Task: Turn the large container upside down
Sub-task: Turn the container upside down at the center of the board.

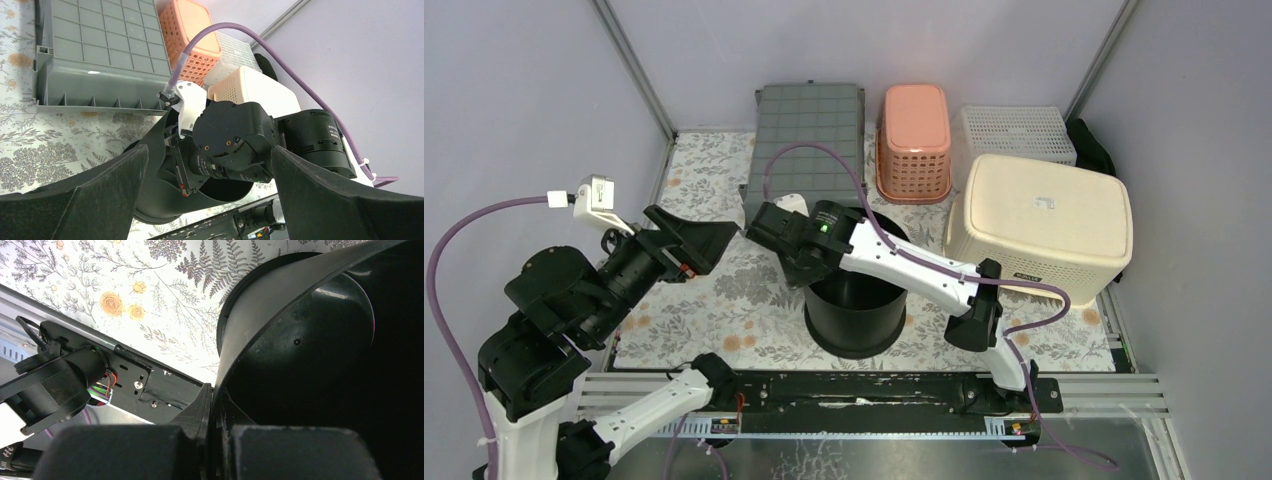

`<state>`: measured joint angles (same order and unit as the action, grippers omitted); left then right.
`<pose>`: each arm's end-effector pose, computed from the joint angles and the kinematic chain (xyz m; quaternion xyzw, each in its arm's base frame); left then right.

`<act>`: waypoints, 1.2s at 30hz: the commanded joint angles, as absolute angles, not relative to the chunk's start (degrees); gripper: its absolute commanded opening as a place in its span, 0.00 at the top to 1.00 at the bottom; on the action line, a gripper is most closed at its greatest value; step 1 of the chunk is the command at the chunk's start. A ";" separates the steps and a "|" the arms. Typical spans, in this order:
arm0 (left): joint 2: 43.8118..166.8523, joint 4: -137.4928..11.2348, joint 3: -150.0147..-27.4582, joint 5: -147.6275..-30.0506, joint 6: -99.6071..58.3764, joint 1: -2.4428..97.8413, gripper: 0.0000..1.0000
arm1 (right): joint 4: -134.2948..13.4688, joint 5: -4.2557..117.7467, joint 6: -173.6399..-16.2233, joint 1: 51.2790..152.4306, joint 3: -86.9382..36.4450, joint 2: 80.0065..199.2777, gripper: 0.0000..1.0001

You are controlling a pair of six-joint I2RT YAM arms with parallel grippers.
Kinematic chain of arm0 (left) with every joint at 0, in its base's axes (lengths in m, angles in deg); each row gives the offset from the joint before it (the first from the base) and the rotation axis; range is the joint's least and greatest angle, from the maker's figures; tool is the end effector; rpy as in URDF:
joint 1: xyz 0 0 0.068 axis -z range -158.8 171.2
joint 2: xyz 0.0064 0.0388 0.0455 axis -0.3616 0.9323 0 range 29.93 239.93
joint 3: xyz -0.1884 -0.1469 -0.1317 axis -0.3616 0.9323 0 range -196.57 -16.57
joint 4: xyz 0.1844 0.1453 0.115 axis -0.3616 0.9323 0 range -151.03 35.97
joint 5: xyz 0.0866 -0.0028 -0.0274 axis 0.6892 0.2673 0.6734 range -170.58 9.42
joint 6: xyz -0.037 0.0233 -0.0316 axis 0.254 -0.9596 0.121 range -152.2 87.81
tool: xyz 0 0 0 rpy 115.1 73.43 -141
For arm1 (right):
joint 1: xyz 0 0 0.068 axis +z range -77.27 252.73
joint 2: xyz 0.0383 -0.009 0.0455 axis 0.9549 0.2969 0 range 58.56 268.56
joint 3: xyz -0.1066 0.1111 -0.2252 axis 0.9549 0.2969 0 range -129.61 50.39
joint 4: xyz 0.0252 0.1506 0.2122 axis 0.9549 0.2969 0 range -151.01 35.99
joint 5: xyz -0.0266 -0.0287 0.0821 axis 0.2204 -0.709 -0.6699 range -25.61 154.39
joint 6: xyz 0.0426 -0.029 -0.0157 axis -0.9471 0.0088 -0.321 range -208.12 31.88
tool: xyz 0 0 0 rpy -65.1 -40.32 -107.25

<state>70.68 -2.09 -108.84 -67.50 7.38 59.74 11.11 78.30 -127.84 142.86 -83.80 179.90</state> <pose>0.0309 -0.0144 0.5008 -0.0819 0.7457 -0.3467 0.5630 0.1570 0.4093 0.3587 -0.2200 0.9321 0.1482 0.2467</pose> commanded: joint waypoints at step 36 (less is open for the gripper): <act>81.60 3.48 -123.16 -63.71 5.95 59.93 0.00 | -103.65 43.73 -170.15 124.91 -4.80 135.18 1.00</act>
<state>81.56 3.14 -122.91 -64.81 6.68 59.74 -73.22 47.24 -157.68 125.81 -8.94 136.80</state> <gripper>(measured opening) 0.997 0.037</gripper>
